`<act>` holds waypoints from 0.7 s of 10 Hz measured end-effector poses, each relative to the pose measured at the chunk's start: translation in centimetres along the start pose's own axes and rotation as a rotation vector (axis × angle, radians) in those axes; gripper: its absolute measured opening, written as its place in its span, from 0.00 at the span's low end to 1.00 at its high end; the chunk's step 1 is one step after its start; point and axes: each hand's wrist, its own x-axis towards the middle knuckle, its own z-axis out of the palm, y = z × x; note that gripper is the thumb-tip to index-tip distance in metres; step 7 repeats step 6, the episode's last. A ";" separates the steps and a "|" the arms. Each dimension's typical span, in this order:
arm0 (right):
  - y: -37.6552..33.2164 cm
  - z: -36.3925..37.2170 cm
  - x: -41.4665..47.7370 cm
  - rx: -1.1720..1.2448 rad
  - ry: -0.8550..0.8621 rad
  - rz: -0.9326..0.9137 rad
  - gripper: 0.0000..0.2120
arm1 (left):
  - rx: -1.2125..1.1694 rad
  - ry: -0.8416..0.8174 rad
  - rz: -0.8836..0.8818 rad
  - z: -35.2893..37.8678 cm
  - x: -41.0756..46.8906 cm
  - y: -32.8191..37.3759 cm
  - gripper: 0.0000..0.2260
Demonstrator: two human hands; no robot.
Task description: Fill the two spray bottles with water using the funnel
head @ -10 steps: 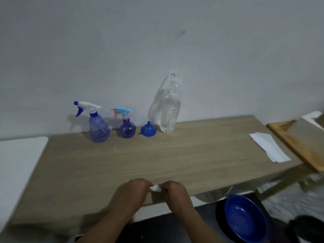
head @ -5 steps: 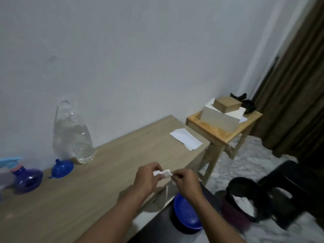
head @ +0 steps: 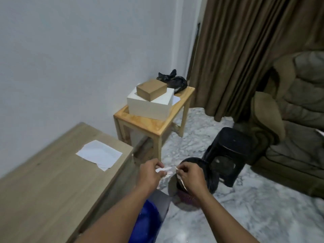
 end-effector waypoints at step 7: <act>15.0 -6.4 16.2 0.110 0.413 0.269 0.13 | 0.050 -0.106 0.080 20.6 16.1 4.6 0.12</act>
